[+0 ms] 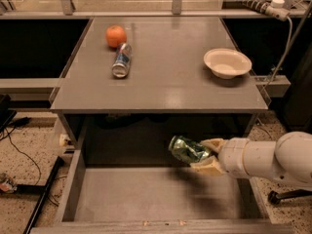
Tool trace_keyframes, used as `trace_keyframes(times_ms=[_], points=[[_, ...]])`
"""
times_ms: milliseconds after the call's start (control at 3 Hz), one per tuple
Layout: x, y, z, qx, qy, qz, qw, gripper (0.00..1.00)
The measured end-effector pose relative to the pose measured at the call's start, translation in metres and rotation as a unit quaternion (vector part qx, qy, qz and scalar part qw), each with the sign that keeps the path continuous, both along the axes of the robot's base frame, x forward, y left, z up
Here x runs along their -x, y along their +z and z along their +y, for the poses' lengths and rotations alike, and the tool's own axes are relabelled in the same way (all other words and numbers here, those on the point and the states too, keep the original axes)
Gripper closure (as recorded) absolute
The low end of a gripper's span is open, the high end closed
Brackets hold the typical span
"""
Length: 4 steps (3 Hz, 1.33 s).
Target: Place green can into top drawer
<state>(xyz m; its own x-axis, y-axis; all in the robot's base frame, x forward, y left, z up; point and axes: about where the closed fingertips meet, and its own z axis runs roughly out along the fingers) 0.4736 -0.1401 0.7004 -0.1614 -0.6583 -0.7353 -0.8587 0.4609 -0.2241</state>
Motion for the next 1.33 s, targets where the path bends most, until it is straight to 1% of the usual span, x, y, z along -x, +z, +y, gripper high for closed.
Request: trace_keyframes(times_ms=[333,667,1000,1333], points=[[0.0,-0.026,0.011,-0.009,0.001,0.011,0.9999,1.0],[0.005,-0.058,0.034,-0.019,0.014,0.026,0.9994,1.0],[0.006,-0.064,0.04,-0.021,0.014,0.028,0.9993,1.0],[0.006,-0.064,0.04,-0.021,0.014,0.028,0.9993,0.81]])
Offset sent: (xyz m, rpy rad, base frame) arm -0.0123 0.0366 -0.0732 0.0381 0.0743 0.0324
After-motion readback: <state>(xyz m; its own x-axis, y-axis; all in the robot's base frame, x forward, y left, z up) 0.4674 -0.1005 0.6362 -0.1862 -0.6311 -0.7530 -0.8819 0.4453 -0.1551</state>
